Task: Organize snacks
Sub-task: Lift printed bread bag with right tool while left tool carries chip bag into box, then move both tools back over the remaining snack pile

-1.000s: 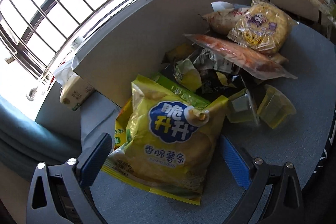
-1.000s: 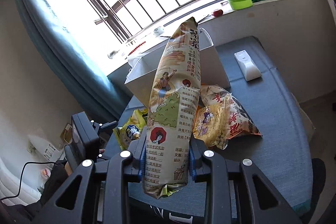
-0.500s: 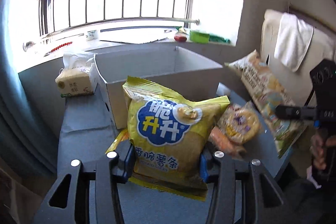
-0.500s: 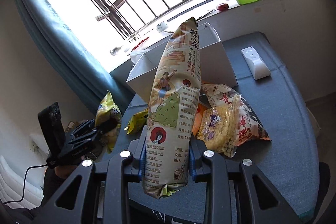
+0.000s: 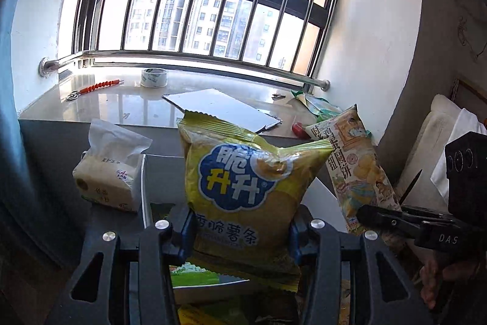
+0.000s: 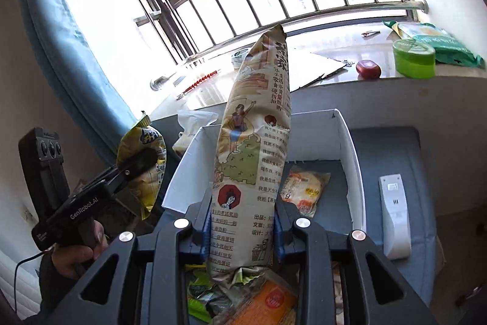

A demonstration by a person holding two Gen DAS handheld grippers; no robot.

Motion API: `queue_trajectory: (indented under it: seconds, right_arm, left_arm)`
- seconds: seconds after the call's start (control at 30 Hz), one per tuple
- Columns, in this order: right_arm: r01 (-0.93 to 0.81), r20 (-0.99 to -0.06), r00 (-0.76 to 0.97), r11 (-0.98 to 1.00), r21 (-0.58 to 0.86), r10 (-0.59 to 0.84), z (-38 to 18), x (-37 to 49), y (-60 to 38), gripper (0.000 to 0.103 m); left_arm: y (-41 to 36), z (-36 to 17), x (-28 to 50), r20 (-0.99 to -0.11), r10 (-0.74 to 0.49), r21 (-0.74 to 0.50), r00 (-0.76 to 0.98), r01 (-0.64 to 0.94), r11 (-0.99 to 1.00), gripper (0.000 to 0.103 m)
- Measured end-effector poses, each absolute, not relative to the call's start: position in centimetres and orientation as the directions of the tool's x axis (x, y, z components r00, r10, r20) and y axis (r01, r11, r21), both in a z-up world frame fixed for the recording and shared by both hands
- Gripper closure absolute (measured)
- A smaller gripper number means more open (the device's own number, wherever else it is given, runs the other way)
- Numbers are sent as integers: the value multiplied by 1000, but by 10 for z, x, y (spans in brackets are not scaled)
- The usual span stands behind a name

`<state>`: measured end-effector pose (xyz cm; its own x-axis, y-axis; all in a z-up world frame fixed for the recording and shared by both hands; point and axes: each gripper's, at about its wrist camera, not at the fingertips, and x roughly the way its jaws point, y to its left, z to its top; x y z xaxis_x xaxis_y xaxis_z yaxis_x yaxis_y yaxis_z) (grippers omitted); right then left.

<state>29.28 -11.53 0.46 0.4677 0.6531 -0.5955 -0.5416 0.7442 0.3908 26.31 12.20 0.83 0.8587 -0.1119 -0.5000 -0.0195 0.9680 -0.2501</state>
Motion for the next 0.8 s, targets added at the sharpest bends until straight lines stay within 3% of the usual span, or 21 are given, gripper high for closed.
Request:
queue_trajectory:
  seconds: [0.1, 0.17, 0.2, 0.23, 0.27, 0.3, 0.43, 0.63, 0.8]
  right_arm:
    - [-540, -658, 466, 779, 319, 592, 3, 319, -95, 69]
    - [-533, -674, 470, 792, 298, 570, 1, 335, -90, 66]
    - [-525, -675, 477, 798, 294, 563, 0, 341, -89, 57]
    - [-519, -678, 477, 802, 297, 559, 0, 348, -89, 25]
    - [-508, -669, 488, 805, 305, 561, -1, 352, -91, 9]
    - [-501, -640, 512, 804, 320, 573, 1, 353, -96, 0]
    - [-500, -613, 530, 799, 333, 587, 7, 350, -104, 0]
    - [-537, -590, 552, 793, 289, 589, 18, 320, -107, 0]
    - [-586, -563, 569, 776, 233, 600, 30, 274, -114, 0]
  left_arm:
    - [131, 3, 289, -527, -103, -289, 843, -64, 955, 45]
    - [137, -1, 302, -558, -85, -295, 826, -102, 950, 23]
    - [137, -3, 307, -571, -74, -283, 818, -112, 952, 3]
    - [136, -4, 308, -581, -58, -264, 812, -121, 957, 0]
    - [135, -5, 310, -594, -50, -247, 803, -123, 961, 0]
    - [133, -7, 309, -604, -51, -238, 796, -119, 964, 0]
    - [129, -8, 297, -593, -31, -209, 804, -117, 971, 0]
    - [118, 3, 257, -505, -51, -192, 861, -55, 980, 0]
    - [100, 17, 209, -496, -51, -116, 867, -8, 993, 0]
